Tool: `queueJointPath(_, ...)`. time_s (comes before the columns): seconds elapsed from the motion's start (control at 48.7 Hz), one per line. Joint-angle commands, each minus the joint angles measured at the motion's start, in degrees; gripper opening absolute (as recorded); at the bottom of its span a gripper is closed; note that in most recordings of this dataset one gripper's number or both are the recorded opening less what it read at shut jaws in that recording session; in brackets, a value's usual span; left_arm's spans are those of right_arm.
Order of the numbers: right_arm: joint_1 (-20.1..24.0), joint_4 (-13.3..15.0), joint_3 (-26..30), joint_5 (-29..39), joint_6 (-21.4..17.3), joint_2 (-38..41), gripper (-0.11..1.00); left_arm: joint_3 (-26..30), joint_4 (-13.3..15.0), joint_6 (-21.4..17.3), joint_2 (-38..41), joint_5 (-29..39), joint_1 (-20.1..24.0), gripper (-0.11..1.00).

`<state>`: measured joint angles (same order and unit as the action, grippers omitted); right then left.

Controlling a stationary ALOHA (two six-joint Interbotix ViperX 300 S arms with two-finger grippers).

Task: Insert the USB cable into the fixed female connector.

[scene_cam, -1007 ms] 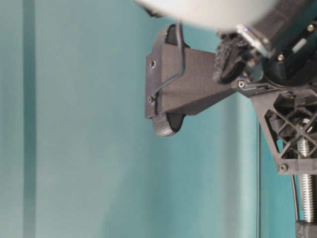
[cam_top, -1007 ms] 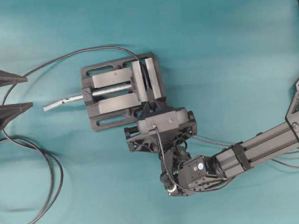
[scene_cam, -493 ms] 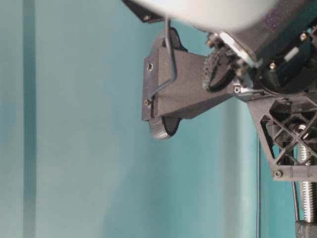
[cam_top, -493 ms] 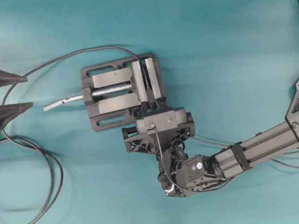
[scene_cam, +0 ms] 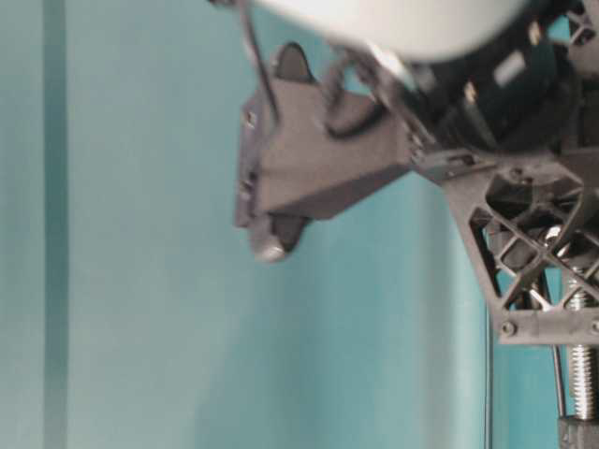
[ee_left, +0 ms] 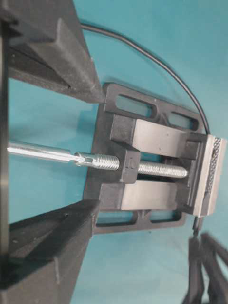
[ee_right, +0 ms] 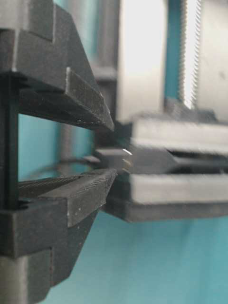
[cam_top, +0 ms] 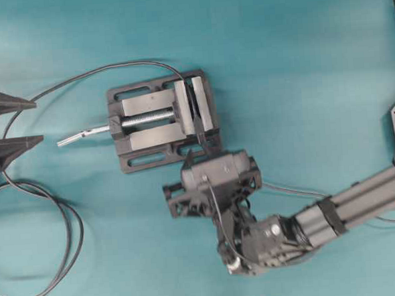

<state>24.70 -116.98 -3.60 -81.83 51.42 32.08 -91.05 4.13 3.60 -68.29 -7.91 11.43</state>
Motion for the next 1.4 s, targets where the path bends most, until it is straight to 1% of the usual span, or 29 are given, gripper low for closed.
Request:
queueJointPath(0.0,0.7,-0.1,0.7,-0.3,0.2,-3.0,0.42,0.6,-0.2,0.5,0.7,-0.4,0.1,0.96)
queueJointPath(0.185,0.7,0.0,-1.5,2.1,0.3,-4.0,0.42,0.6,-0.3,0.5,0.7,-0.4,0.1,0.96)
queueJointPath(0.37,0.8,2.1,-4.7,9.1,1.3,-5.8,0.42,0.6,-0.2,0.5,0.7,-0.4,0.1,0.96)
queueJointPath(0.452,0.8,3.2,-6.9,13.0,3.3,-7.1,0.42,0.6,-0.2,0.5,0.7,-0.4,0.1,0.96)
queueJointPath(0.596,0.8,3.3,-11.3,18.7,6.0,-9.8,0.42,0.7,-0.2,0.5,0.7,-0.4,0.1,0.96)
queueJointPath(0.678,0.8,3.3,-14.4,21.5,6.6,-11.7,0.42,0.6,-0.2,0.5,0.7,-0.4,0.1,0.96)
queueJointPath(0.863,0.8,3.3,-19.5,23.9,7.1,-15.9,0.42,0.6,-0.2,0.5,0.7,-0.4,0.1,0.96)
queueJointPath(0.986,0.8,3.6,-23.6,28.0,10.8,-19.6,0.42,0.7,-0.3,0.6,0.7,-0.4,0.1,0.96)
queueJointPath(1.109,0.8,4.6,-27.9,31.6,16.9,-24.4,0.42,0.6,-0.2,0.5,0.7,-0.4,0.1,0.96)
queueJointPath(1.233,0.4,5.2,-33.8,33.7,22.0,-31.1,0.42,0.6,-0.2,0.5,0.7,-0.4,0.1,0.96)
queueJointPath(1.253,0.4,5.4,-35.5,34.3,22.7,-33.0,0.41,0.6,-0.2,0.5,0.7,-0.4,0.1,0.96)
queueJointPath(1.315,0.0,5.8,-38.6,35.4,23.9,-36.9,0.41,0.6,-0.2,0.5,0.7,-0.4,0.1,0.96)
queueJointPath(1.376,-0.9,6.7,-41.3,37.3,24.2,-40.7,0.42,0.6,-0.2,0.5,0.7,-0.4,0.1,0.96)
